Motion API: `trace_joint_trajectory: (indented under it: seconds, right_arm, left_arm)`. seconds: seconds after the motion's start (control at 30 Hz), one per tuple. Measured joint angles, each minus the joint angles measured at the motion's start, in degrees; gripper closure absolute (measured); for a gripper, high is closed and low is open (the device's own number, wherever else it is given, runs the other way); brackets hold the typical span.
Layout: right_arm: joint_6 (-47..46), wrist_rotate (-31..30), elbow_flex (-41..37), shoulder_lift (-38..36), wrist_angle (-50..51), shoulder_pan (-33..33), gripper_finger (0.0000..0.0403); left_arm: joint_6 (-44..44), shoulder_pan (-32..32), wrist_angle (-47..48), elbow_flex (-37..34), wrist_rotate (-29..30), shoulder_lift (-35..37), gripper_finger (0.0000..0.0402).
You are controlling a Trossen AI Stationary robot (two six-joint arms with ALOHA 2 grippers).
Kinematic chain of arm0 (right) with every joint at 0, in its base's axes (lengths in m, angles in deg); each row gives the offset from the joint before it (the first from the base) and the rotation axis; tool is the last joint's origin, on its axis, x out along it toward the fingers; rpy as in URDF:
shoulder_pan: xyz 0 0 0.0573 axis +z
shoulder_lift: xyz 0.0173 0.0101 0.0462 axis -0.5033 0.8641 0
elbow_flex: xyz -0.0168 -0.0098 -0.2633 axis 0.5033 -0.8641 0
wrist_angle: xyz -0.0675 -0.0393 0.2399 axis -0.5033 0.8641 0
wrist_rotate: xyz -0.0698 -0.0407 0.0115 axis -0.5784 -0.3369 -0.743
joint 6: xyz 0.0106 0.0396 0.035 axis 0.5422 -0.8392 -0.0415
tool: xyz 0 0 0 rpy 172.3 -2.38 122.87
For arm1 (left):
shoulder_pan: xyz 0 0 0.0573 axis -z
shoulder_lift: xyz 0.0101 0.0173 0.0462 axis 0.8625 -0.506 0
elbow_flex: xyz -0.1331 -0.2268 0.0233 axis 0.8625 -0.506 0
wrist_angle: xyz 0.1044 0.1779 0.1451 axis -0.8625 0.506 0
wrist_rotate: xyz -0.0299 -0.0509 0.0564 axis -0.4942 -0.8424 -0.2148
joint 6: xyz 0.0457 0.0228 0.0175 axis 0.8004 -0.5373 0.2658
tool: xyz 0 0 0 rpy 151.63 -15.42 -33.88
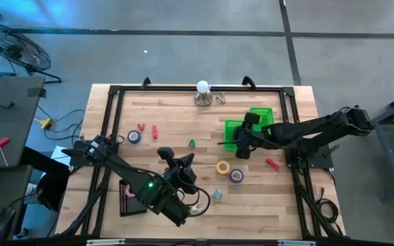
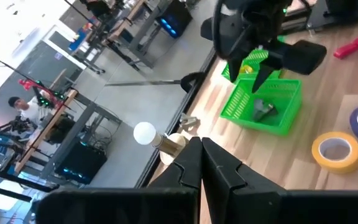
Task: Pick and place Stapler, Stapler remover, tape
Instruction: Put the purple tape into the black basket
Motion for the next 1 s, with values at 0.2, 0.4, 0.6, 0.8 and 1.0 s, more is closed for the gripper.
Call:
trace_joint_trajectory:
  seconds: [0.2,0.4,0.6,0.8,1.0]
  right_arm:
    - [6.7,15.9,0.0,0.0,-9.3,0.0,0.0203]
    - [9.9,35.7,0.0,0.0,-11.6,0.3,0.0203]
    - [9.1,40.3,0.0,0.0,-8.8,5.0,0.0203]
    - [4.6,36.3,0.0,0.0,-8.2,10.8,0.0203]
    - [-1.9,31.1,0.0,1.2,-4.4,16.4,0.0203]
  left_arm:
    - [8.3,0.0,0.0,0.0,-7.9,0.1,0.0401]
    - [12.2,0.0,0.0,0.0,-15.6,0.1,0.0401]
    - [11.9,0.0,0.0,0.0,-17.8,0.1,0.0401]
    - [9.7,0.0,0.0,0.0,-20.4,0.1,0.0401]
    - [6.1,0.0,0.0,0.0,-24.1,0.0,0.0401]
